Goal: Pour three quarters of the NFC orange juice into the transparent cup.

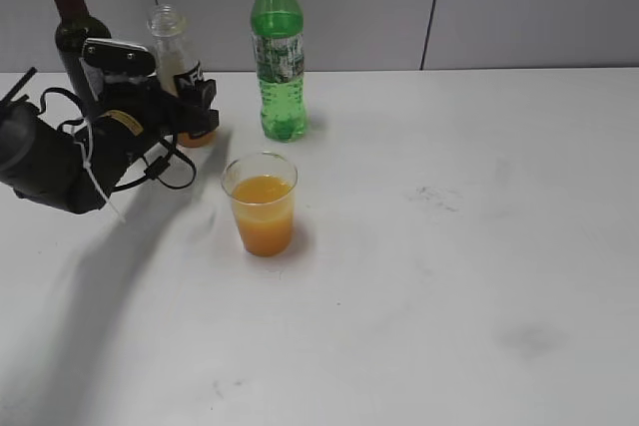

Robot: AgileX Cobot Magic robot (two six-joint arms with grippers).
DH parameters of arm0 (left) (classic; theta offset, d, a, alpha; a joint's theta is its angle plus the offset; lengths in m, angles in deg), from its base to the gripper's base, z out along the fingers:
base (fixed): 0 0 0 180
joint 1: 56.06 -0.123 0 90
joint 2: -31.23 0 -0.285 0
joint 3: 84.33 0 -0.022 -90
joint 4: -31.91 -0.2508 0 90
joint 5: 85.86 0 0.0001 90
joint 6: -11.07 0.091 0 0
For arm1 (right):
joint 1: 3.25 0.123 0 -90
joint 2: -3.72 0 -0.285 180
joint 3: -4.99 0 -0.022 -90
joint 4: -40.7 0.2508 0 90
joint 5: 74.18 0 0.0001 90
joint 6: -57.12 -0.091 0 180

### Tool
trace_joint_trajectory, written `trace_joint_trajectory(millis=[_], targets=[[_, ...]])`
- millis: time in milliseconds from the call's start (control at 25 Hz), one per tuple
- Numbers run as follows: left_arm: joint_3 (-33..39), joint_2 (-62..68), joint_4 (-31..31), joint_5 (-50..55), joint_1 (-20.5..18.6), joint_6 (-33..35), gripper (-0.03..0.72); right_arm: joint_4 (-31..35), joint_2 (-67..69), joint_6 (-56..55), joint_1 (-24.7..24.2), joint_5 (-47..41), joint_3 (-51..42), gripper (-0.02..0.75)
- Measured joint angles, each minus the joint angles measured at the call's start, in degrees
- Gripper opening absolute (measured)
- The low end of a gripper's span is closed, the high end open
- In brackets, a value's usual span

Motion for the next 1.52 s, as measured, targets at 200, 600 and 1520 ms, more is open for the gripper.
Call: trace_joint_trajectory(millis=[200,600,1520], targets=[[0.0,-0.14,-0.83,-1.09,-0.12,0.0,0.638,0.0,0.0,0.0,0.0,0.0,0.0,0.571],[0.18,-8.6,-3.02,-1.16,-0.12,0.0,0.684,0.0,0.0,0.0,0.0,0.0,0.0,0.571],[0.18,-49.98,-9.59,62.2,-0.34,0.0,0.62,0.0,0.0,0.0,0.0,0.0,0.0,0.571]])
